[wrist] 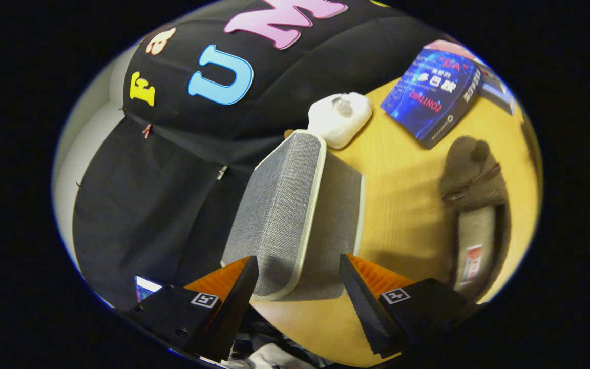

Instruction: Open the storage box then place both shoes into the box .Put the left shoe in first, then the right shoe, with the right side of both shoes facing outward in a uniform manner.

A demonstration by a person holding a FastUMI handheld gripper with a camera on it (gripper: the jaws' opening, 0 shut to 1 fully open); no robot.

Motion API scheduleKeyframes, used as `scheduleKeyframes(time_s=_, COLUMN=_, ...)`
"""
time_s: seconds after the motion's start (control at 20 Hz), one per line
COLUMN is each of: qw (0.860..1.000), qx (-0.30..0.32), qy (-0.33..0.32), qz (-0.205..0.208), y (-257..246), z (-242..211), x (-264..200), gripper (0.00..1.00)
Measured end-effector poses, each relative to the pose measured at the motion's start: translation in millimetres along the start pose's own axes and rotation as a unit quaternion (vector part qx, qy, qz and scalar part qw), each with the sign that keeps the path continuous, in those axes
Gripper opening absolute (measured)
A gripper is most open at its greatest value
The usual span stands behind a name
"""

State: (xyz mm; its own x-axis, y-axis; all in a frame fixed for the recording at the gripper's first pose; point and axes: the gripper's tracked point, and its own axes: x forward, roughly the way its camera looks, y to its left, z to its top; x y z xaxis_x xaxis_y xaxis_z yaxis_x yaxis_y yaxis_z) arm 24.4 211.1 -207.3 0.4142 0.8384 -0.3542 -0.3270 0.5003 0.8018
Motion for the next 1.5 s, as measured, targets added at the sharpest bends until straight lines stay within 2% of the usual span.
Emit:
scheduleKeyframes(time_s=0.2, qw=0.996, qx=0.058, qy=0.033, qz=0.066, y=4.2, z=-14.3, x=15.3, gripper=0.98)
scheduleKeyframes(time_s=0.55, qw=0.977, qx=0.164, qy=0.033, qz=0.132, y=15.2, z=0.5, x=28.7, gripper=0.95)
scheduleKeyframes(time_s=0.65, qw=0.971, qx=0.190, qy=0.029, qz=0.140, y=16.6, z=8.7, x=30.4, gripper=0.81)
scheduleKeyframes(time_s=0.75, qw=0.968, qx=0.203, qy=0.031, qz=0.145, y=20.0, z=8.7, x=30.9, gripper=0.80)
scheduleKeyframes(time_s=0.9, qw=0.963, qx=0.215, qy=0.044, qz=0.157, y=25.7, z=7.1, x=25.3, gripper=0.72)
scheduleKeyframes(time_s=1.0, qw=0.958, qx=0.228, qy=0.045, qz=0.165, y=29.8, z=13.1, x=23.4, gripper=0.55)
scheduleKeyframes(time_s=1.3, qw=0.951, qx=0.229, qy=0.077, qz=0.191, y=61.7, z=13.2, x=12.2, gripper=0.55)
scheduleKeyframes(time_s=1.4, qw=0.954, qx=0.215, qy=0.085, qz=0.190, y=69.0, z=13.5, x=11.5, gripper=0.54)
scheduleKeyframes(time_s=1.5, qw=0.962, qx=0.199, qy=0.088, qz=0.167, y=67.5, z=15.3, x=14.8, gripper=0.55)
